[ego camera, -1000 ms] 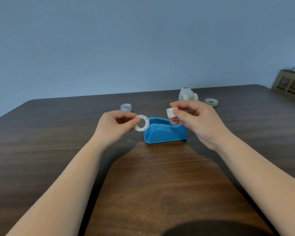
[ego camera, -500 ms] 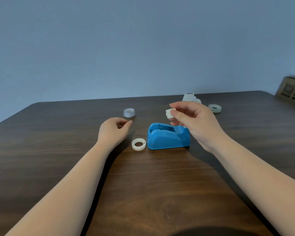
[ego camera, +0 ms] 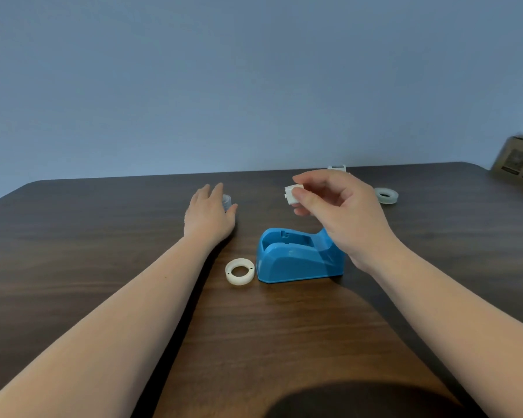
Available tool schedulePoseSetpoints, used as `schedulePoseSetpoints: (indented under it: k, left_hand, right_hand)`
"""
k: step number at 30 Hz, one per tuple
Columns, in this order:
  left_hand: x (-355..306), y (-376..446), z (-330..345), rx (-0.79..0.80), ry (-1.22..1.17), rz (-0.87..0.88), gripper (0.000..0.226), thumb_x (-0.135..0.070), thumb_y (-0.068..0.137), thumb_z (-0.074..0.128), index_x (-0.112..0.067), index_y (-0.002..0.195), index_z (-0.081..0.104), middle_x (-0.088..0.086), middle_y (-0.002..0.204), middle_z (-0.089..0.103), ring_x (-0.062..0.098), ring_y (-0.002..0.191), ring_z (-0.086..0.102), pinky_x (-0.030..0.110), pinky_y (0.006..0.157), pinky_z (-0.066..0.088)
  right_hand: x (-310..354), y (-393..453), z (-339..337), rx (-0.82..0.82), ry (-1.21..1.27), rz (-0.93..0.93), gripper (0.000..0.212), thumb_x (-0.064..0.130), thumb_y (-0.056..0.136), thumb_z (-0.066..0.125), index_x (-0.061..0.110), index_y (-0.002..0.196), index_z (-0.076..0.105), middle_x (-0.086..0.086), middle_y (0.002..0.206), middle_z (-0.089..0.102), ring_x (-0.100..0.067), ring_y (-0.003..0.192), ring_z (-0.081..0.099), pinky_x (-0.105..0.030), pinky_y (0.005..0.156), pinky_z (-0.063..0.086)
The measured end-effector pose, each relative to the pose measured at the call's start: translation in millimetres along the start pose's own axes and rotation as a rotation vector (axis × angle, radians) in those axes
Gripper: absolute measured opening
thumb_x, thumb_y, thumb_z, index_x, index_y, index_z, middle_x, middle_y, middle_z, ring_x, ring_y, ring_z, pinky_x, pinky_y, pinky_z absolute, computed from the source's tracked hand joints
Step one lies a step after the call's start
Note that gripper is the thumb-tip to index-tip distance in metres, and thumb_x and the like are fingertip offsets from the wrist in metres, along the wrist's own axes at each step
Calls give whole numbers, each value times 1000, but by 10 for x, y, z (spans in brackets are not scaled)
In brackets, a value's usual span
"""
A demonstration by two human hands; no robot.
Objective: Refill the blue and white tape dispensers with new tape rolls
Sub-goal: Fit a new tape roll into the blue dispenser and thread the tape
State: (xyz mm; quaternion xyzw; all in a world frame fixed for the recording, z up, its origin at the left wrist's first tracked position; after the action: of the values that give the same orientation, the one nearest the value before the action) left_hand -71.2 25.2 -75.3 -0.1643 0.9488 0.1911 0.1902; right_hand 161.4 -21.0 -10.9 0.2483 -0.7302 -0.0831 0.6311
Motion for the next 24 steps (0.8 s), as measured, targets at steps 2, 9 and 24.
schedulePoseSetpoints:
  k: [2, 9, 24]
  left_hand:
    - [53, 75, 13, -4, 29, -49, 57, -37, 92, 51, -11, 141, 35, 13, 147, 40, 32, 138, 32, 46, 108, 31]
    - [156, 140, 11, -13, -101, -186, 61, -37, 88, 57, -12, 140, 36, 12, 136, 54, 34, 127, 47, 42, 102, 37]
    - [-357, -535, -508, -170, -508, 65, 49, -33, 74, 79, -19, 117, 58, -11, 104, 60, 6, 95, 57, 19, 80, 45]
  right_hand:
    - [-32, 14, -15, 1, -5, 0, 17, 20, 86, 65, 34, 96, 64, 14, 94, 68, -2, 84, 69, -7, 64, 51]
    - [-63, 24, -65, -6, 10, -17, 18, 19, 86, 65, 34, 96, 64, 17, 92, 67, 0, 85, 68, -7, 65, 52]
    - [-9, -50, -89, -9, -89, -27, 18, 25, 86, 65, 34, 101, 61, 17, 95, 63, -8, 90, 64, -8, 65, 52]
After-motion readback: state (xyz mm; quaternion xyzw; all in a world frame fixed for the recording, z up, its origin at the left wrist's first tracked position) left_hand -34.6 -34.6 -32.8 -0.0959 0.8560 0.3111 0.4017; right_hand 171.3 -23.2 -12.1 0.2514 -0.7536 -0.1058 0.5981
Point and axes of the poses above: each hand's wrist, its own y-axis towards the middle knuckle, its own z-axis out of the palm, x = y × z, the point moved 6 cm from there along y, towards the middle knuckle
